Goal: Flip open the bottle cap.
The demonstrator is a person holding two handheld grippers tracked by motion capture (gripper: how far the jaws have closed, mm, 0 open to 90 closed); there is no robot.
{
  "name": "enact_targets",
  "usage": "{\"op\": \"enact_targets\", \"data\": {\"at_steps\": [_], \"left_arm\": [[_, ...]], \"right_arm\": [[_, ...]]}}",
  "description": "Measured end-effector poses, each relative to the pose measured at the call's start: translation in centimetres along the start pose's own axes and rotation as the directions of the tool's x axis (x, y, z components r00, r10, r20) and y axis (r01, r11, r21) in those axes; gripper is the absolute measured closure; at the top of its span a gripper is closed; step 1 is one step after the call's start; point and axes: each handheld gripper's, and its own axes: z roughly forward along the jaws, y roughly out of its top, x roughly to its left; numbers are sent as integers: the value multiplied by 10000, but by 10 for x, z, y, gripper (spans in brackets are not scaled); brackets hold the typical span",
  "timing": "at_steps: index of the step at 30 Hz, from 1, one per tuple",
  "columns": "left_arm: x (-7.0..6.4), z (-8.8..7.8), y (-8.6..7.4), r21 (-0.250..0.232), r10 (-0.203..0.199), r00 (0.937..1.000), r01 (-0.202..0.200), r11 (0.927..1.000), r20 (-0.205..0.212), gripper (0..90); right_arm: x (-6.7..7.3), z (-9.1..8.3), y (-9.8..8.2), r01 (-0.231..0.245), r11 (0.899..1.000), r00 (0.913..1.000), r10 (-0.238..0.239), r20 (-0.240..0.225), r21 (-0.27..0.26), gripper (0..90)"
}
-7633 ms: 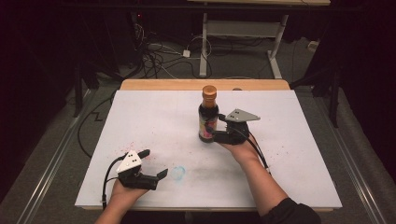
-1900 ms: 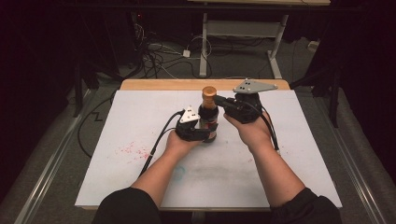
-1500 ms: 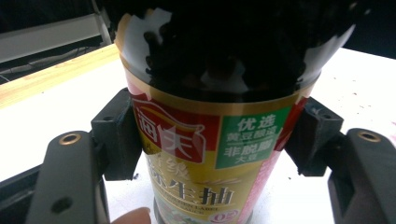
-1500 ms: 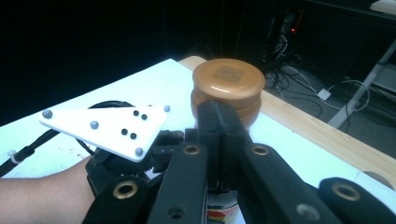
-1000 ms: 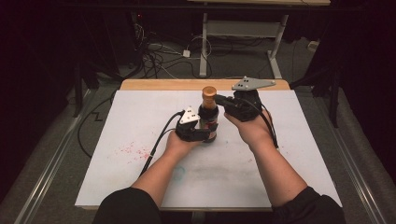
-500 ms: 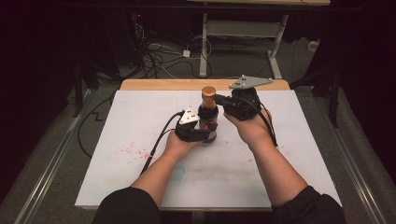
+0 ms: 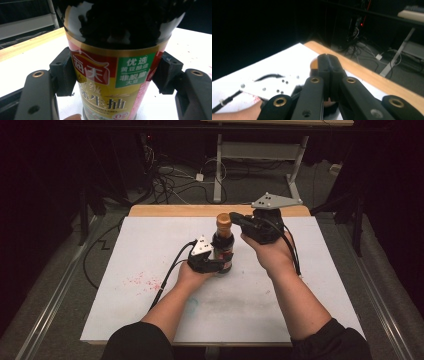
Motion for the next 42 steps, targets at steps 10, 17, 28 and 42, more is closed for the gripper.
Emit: {"op": "enact_targets", "data": {"at_steps": [10,17,28,42], "left_arm": [[-1,0,-1,-15,88,10000,-88,10000,-42,299],[0,-1,-3,-210,137,9999,-137,9997,-5,308],[1,-2,-1,-86,92,9999,-91,9999,125,302],[0,-1,-2,-90,169,9998,-168,9998,98,293]], "right_arm": [[0,14,-15,75,9957,9998,-57,-194,923,900],[1,17,-11,98,9947,9997,-77,-214,1023,900],[11,1,24,339,9991,9994,-336,125,-251,900],[-1,9,-22,-218,9968,9993,241,-298,775,900]]}}
